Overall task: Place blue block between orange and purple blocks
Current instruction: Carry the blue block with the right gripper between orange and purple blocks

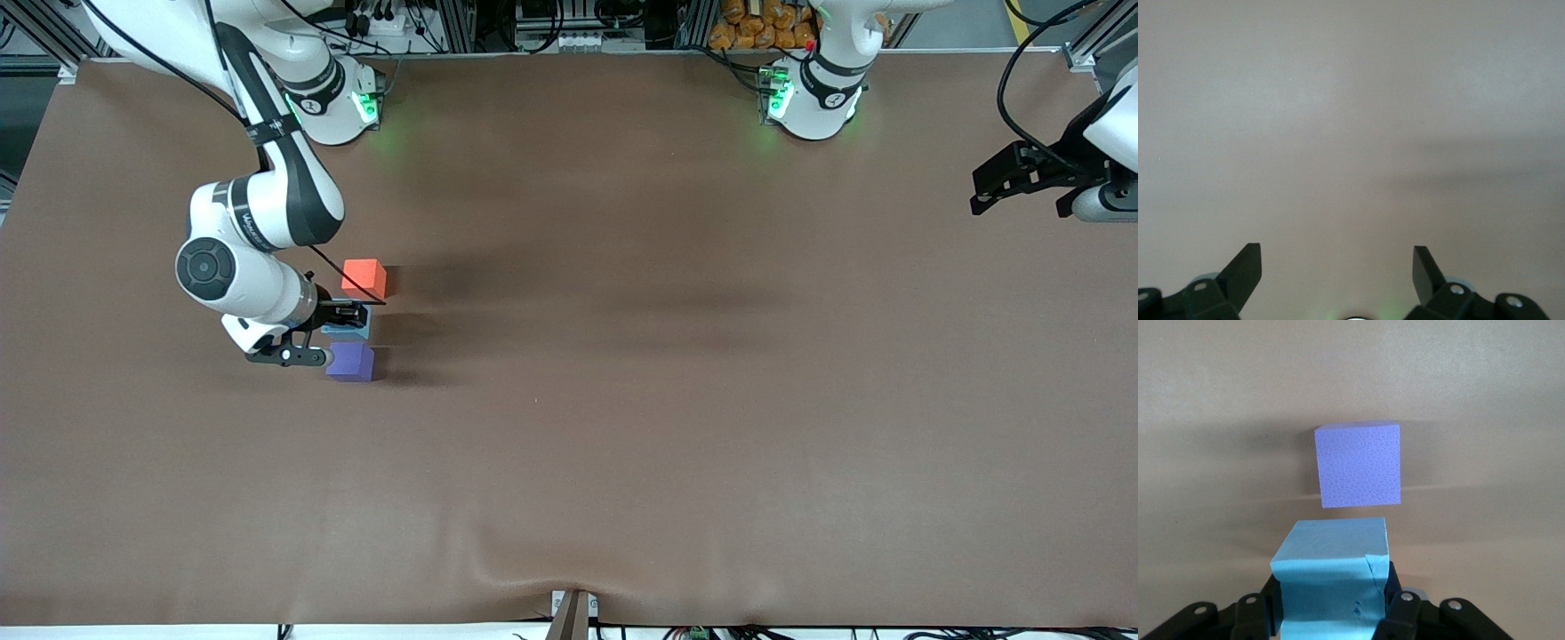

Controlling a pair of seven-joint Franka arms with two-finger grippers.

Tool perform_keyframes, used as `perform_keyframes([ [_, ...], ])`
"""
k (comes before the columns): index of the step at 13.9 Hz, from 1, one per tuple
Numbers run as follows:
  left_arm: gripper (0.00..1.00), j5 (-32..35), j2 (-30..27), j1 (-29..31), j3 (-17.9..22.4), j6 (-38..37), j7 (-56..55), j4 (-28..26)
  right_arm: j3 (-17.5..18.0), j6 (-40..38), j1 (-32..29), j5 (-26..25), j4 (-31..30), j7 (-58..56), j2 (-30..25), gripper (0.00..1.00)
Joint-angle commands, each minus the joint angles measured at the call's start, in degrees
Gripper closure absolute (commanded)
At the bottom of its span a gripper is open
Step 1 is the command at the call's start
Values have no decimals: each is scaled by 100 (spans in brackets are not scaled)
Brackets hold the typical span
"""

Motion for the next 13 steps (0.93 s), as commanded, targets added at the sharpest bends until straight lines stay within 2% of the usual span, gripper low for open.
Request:
perform_keyframes([
  [1,0,-20,8,38,-49,-40,34,77,117,562,-262,-50,-573,-373,-221,100],
  [13,0,-81,79,11,-111,39,-608,25,117,1776,-228,3,-1155,-373,139,100],
])
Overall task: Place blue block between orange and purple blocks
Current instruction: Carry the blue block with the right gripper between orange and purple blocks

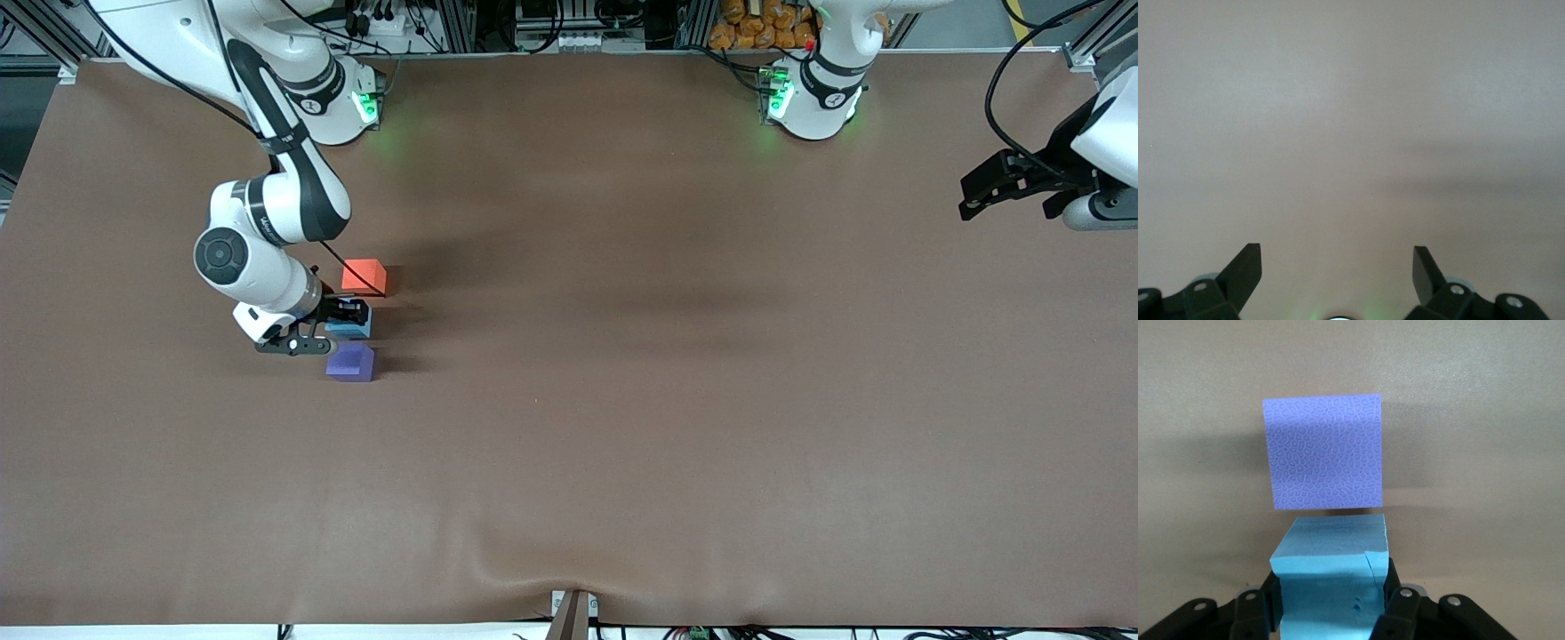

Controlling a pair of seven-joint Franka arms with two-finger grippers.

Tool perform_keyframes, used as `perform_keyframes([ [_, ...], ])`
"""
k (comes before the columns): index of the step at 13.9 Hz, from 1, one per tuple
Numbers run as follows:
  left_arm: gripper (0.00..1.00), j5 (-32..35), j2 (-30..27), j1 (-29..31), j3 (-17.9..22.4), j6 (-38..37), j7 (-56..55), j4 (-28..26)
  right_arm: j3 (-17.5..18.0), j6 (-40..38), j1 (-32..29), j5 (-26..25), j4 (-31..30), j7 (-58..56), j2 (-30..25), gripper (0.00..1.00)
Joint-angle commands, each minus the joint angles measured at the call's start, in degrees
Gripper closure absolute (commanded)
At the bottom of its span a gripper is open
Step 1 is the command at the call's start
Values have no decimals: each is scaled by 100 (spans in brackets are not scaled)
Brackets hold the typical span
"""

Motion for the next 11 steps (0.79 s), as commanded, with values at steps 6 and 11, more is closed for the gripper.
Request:
perform_keyframes([
  [6,0,-121,-7,48,-16,26,-87,-9,102,572,-72,47,-259,-81,188,100],
  [11,0,-121,-77,39,-16,26,-96,-132,110,563,-63,64,-259,-55,223,100],
])
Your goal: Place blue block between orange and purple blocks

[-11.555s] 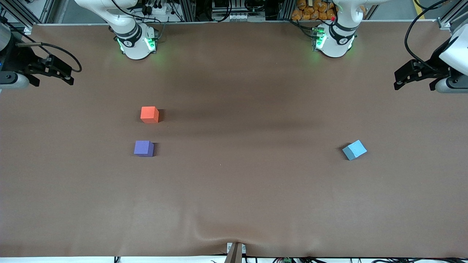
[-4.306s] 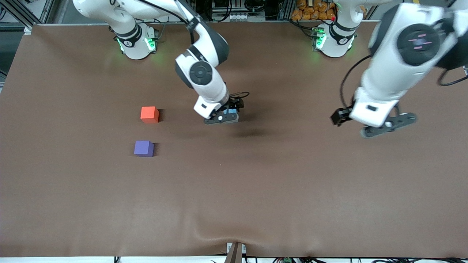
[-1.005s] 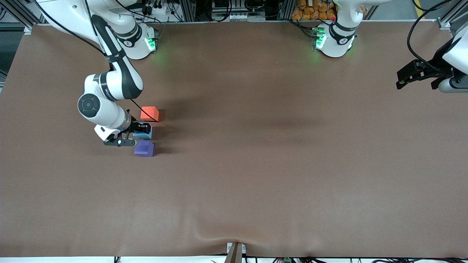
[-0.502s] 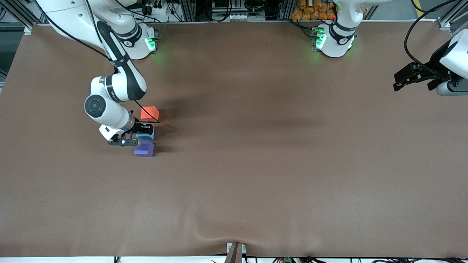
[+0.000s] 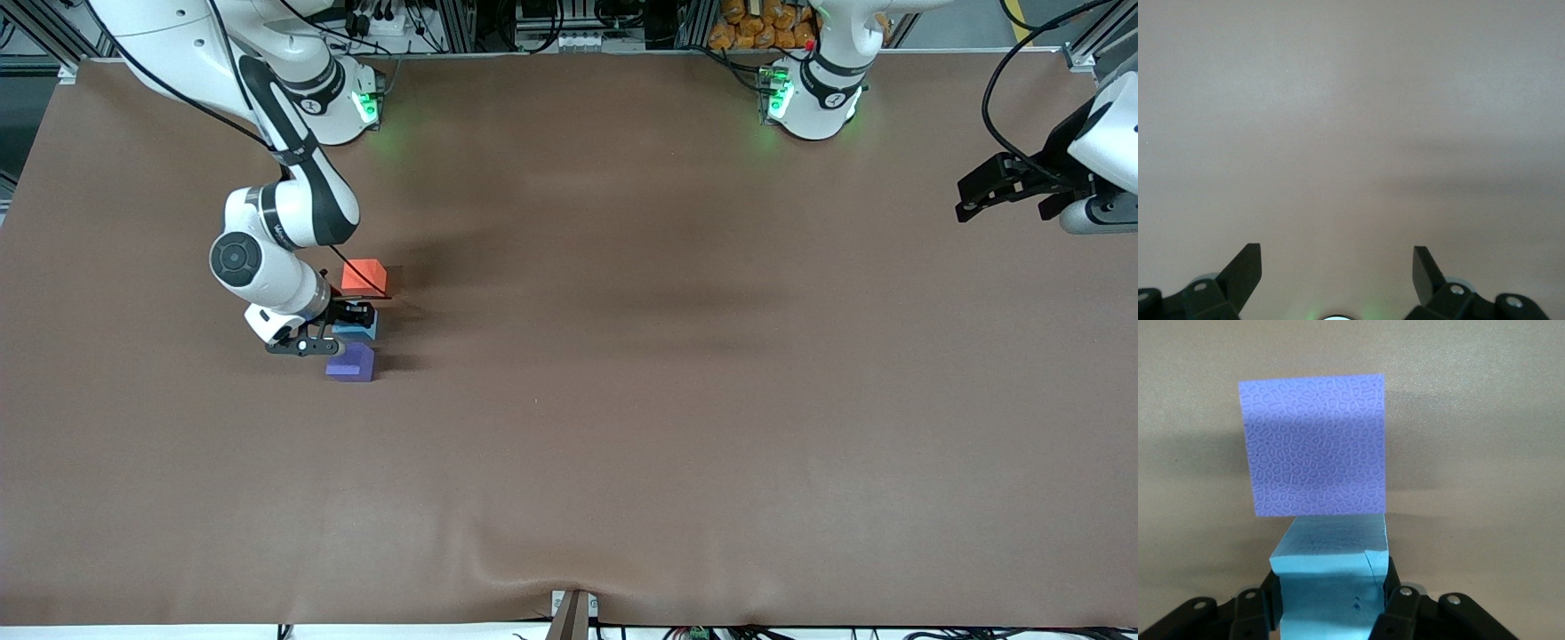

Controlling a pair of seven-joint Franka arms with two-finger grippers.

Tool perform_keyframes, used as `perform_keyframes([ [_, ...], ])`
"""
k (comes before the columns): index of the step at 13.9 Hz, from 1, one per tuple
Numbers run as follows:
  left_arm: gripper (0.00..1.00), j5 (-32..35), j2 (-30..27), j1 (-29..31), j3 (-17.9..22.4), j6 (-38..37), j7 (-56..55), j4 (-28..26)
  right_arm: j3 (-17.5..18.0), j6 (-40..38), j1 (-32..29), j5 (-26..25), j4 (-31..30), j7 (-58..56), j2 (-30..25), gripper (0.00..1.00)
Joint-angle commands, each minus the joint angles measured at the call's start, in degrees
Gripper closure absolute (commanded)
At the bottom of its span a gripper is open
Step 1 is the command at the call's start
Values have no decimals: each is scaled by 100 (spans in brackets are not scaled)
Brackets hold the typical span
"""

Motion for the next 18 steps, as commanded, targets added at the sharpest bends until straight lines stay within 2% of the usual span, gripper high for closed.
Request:
perform_keyframes([
  [1,0,-86,-130,33,-19,26,-85,-160,91,218,-64,93,-144,-58,27,100],
  [3,0,-95,-157,33,-19,26,-85,-187,91,192,-64,111,-135,-58,36,97],
  [4,0,-86,-157,33,-19,26,-85,-178,91,183,-64,111,-135,-58,44,86],
  [5,0,-86,-157,33,-19,26,-85,-178,91,183,-64,111,-118,-58,45,64],
  [6,0,-86,-157,33,-19,34,-85,-187,91,174,-64,111,-109,-58,45,1],
  [9,0,-95,-157,33,-19,34,-85,-178,82,-158,-72,111,49,-58,-25,0],
  [11,0,-95,-148,33,-19,43,-85,-178,82,-999,-90,111,539,-49,-104,0],
  [15,0,-86,-122,15,-19,52,-85,-161,65,-3223,-248,103,2417,-102,-70,0],
  [18,0,-86,-121,6,-19,52,-85,-160,73,-4226,-371,33,3947,-128,88,0],
])
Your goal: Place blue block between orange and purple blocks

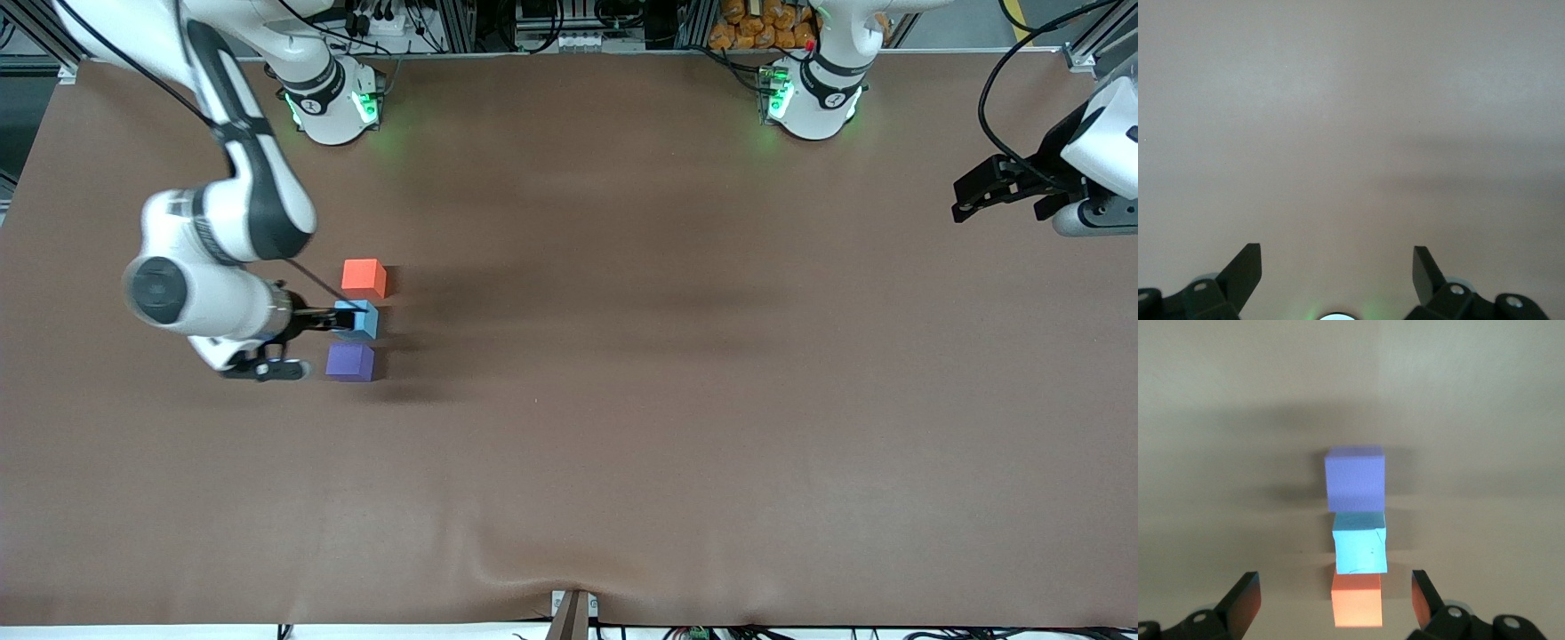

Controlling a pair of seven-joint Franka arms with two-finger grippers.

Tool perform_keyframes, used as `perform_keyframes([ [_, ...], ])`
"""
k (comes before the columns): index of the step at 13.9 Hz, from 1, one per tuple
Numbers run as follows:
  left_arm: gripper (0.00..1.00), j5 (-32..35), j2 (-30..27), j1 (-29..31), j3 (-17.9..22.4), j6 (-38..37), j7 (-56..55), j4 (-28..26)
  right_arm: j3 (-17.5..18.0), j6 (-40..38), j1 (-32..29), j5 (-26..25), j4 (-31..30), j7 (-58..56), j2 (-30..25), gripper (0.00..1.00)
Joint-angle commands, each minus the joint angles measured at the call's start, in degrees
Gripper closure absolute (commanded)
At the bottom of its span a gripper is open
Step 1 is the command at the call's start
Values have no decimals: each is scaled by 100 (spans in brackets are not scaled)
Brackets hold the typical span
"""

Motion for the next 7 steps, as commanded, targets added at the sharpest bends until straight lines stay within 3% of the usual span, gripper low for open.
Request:
perform_keyframes([
  [1,0,-86,-112,19,-15,52,-84,-95,81,-1024,-263,-41,1406,-100,214,0],
  [3,0,-86,-112,28,-15,52,-84,-95,81,-1650,-553,-14,2023,-100,214,0],
  [7,0,-86,-112,10,-15,43,-6,-95,90,-2643,-554,-164,2788,-109,47,0],
])
